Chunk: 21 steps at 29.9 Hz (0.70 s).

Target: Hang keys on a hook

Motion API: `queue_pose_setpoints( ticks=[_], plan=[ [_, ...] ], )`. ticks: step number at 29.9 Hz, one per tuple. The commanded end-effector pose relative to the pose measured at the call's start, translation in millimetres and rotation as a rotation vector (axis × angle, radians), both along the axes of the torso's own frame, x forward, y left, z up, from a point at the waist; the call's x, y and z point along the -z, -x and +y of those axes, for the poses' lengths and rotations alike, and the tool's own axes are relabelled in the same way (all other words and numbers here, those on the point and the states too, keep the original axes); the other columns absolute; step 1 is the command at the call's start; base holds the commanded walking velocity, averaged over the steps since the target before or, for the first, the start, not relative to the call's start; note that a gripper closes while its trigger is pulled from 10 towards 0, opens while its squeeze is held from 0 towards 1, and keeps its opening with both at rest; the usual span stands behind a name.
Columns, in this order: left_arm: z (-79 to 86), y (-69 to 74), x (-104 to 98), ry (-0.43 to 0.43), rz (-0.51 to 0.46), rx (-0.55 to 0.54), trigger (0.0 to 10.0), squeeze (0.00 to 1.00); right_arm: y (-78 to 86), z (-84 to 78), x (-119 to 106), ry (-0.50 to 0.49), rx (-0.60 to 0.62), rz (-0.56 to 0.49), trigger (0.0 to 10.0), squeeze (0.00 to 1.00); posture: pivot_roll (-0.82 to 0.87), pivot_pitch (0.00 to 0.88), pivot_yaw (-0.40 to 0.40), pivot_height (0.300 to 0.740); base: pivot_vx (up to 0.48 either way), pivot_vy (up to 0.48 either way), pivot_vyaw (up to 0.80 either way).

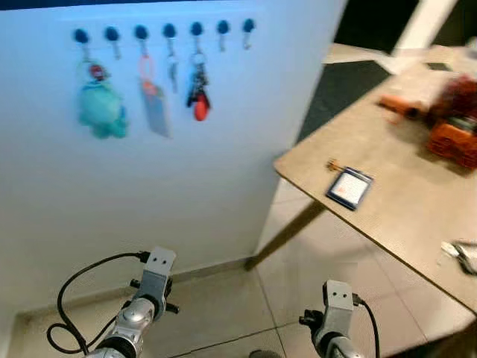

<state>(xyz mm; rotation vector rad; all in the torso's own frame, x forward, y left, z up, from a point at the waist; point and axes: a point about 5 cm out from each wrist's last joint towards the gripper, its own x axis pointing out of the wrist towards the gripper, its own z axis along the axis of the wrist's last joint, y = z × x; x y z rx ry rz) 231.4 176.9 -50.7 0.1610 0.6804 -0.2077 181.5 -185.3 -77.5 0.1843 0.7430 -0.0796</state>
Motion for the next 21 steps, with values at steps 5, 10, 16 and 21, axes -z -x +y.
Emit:
queue_pose_setpoints(
  ticks=[5, 10, 16, 21],
  plan=[
    [-5.4, 1.1, 0.4, 0.033, -0.006, 0.009, 10.0, 0.0, 5.3, -0.4, 2.8, 0.002, 0.008, 0.019, 10.0, 0.0, 0.06, 0.053, -0.013, 0.74, 0.0, 0.0, -0.8],
    [-5.5, 1.7, 0.4, 0.041, -0.011, 0.011, 10.0, 0.0, 5.9, -0.5, 3.0, 0.004, 0.008, 0.019, 10.0, 0.0, 0.06, 0.054, -0.014, 0.74, 0.0, 0.0, -0.8],
    [-5.7, 2.9, 0.9, 0.049, -0.012, 0.01, 10.0, 0.0, 6.2, -0.8, 2.9, 0.005, 0.005, 0.018, 10.0, 0.0, 0.06, 0.055, -0.015, 0.74, 0.0, 0.0, -0.8],
    [-5.5, 3.0, 0.8, 0.053, -0.013, 0.01, 10.0, 0.0, 5.6, -0.8, 2.7, 0.005, 0.004, 0.018, 10.0, 0.0, 0.06, 0.056, -0.017, 0.74, 0.0, 0.0, -0.8]
  ],
)
